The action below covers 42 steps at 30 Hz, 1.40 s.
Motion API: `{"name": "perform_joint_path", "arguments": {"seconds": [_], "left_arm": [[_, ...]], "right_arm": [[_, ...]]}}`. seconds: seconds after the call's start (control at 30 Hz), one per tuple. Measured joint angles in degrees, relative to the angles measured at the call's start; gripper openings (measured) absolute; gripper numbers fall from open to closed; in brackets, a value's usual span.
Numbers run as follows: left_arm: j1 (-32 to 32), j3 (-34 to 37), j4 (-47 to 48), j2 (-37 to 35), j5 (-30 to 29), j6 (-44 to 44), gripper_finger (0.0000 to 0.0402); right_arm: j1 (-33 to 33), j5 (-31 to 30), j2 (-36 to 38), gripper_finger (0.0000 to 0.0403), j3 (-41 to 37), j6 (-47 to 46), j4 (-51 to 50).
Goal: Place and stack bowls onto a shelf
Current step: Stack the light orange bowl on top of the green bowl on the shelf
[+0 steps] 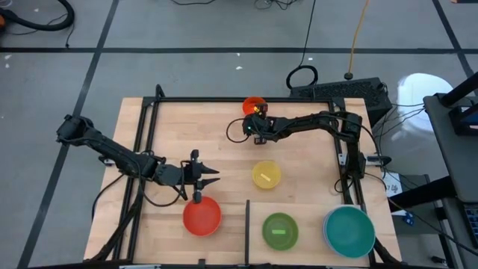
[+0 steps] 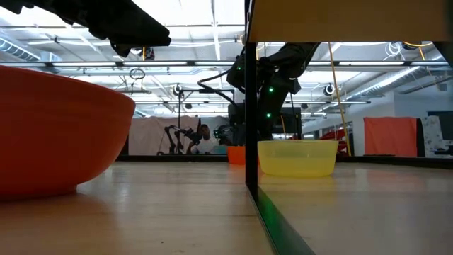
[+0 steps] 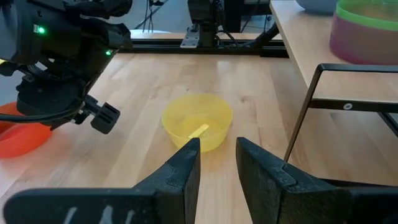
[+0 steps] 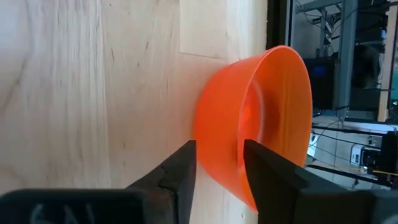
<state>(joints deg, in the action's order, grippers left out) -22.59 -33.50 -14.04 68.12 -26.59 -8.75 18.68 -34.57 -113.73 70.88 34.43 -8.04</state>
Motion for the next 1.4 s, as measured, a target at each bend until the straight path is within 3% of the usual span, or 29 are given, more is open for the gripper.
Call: {"name": "perform_joint_path", "arguments": {"seconds": [0.67, 0.93, 1.1, 1.4], "left_arm": [[0.0, 0.0, 0.0, 0.0, 0.0, -0.5, 0.0108], [0.0, 0.0, 0.0, 0.0, 0.0, -0.5, 0.0108], [0.0, 0.0, 0.0, 0.0, 0.0, -0.8, 0.0108], [0.0, 0.0, 0.3, 0.0, 0.0, -0.7, 0.0108]], "right_arm": [[0.0, 1.7, 0.0, 0.0095, 1.0, -0.5, -1.4], [0.0, 1.9, 0.0, 0.001, 1.0, 0.0, -4.0], [-0.4, 1.4, 0.1, 0.0005, 1.0, -0.2, -4.2], [-6.3, -1.5, 8.0, 0.0001, 1.0, -6.2, -6.3]]}}
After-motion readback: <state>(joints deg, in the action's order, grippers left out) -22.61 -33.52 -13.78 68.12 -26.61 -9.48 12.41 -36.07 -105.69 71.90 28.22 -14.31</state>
